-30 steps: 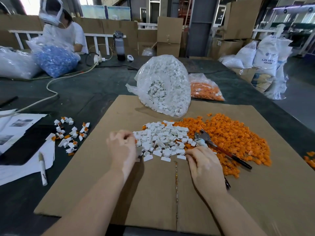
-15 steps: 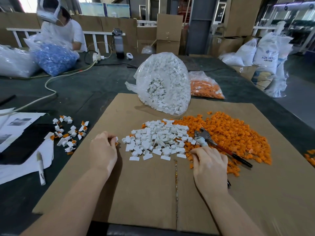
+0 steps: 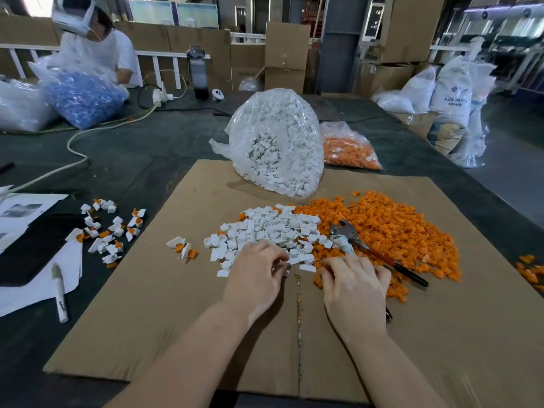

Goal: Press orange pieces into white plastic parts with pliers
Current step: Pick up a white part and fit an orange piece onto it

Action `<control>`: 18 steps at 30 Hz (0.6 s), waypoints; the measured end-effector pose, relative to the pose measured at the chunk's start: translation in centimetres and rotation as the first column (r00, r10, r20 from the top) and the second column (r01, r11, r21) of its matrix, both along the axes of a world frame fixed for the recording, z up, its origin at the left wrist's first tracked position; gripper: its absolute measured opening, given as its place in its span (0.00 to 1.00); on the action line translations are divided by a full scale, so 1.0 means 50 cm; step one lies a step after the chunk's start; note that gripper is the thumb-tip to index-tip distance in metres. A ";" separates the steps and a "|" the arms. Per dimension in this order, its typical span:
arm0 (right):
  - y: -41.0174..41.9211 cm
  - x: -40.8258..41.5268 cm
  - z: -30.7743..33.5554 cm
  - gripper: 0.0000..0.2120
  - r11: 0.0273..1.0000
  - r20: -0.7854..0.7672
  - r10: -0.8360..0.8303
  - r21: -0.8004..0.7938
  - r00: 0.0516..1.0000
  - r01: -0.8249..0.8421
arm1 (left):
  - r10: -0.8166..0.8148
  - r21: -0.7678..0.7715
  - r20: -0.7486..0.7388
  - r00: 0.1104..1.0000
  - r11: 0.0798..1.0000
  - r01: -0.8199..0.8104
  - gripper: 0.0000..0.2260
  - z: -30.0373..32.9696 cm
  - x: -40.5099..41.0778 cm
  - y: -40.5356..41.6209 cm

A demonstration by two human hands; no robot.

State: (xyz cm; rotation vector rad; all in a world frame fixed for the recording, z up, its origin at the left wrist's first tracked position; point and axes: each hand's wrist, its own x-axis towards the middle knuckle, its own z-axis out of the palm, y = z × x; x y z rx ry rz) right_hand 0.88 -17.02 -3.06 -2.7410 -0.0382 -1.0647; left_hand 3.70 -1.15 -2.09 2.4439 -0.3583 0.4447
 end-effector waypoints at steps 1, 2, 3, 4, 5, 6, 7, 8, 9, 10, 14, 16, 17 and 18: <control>-0.001 -0.001 0.002 0.06 1.000 0.004 0.003 0.009 1.000 -0.003 | 0.004 -0.024 -0.010 1.000 1.000 -0.004 0.08 -0.002 0.000 -0.005; -0.001 -0.001 0.003 0.05 1.000 0.008 0.015 0.019 1.000 -0.015 | 0.010 -0.050 -0.018 1.000 0.999 -0.011 0.08 -0.003 0.000 -0.009; -0.001 -0.003 0.004 0.05 0.999 0.011 0.038 0.024 0.999 -0.038 | 0.019 -0.072 -0.023 1.000 0.997 -0.021 0.08 -0.004 0.000 -0.010; -0.001 -0.004 0.004 0.04 0.998 0.011 0.068 0.018 0.998 -0.068 | 0.029 -0.085 -0.028 0.999 0.996 -0.031 0.08 -0.004 0.000 -0.011; -0.001 -0.006 0.005 0.04 0.995 0.002 0.098 0.005 0.995 -0.098 | 0.036 -0.085 -0.037 0.999 0.996 -0.039 0.09 -0.006 0.000 -0.011; 0.000 -0.007 0.005 0.04 0.992 -0.014 0.121 -0.013 0.992 -0.122 | 0.040 -0.074 -0.047 0.998 0.996 -0.043 0.09 -0.007 0.001 -0.011; 0.001 -0.008 0.005 0.05 0.990 -0.033 0.135 -0.029 0.990 -0.136 | 0.043 -0.060 -0.057 0.997 0.997 -0.046 0.10 -0.009 0.002 -0.011; 0.002 -0.007 0.005 0.06 0.989 -0.047 0.139 -0.040 0.989 -0.141 | 0.043 -0.047 -0.069 0.997 0.998 -0.047 0.10 -0.010 0.004 -0.011; 0.003 -0.005 0.007 0.07 0.989 -0.058 0.137 -0.042 0.989 -0.140 | 0.041 -0.034 -0.083 0.996 0.998 -0.044 0.10 -0.010 0.006 -0.012; 0.004 -0.004 0.008 0.08 0.990 -0.065 0.135 -0.037 0.989 -0.137 | 0.035 -0.027 -0.097 0.995 0.999 -0.037 0.10 -0.010 0.008 -0.013; 0.006 0.000 0.010 0.09 0.988 -0.058 0.152 -0.030 0.987 -0.154 | 0.020 -0.032 -0.118 0.993 0.999 -0.024 0.08 -0.005 0.010 -0.027; 0.005 0.001 0.010 0.10 0.985 -0.048 0.173 -0.002 0.984 -0.173 | 0.029 -0.077 -0.111 0.993 0.996 -0.037 0.06 -0.003 0.008 -0.036; 0.004 0.003 0.010 0.10 0.983 -0.044 0.182 0.022 0.982 -0.181 | 0.029 -0.110 -0.113 0.993 0.993 -0.042 0.05 -0.003 0.008 -0.041; 0.003 0.004 0.010 0.11 0.982 -0.041 0.187 0.046 0.981 -0.185 | 0.026 -0.144 -0.120 0.992 0.989 -0.043 0.05 -0.002 0.006 -0.046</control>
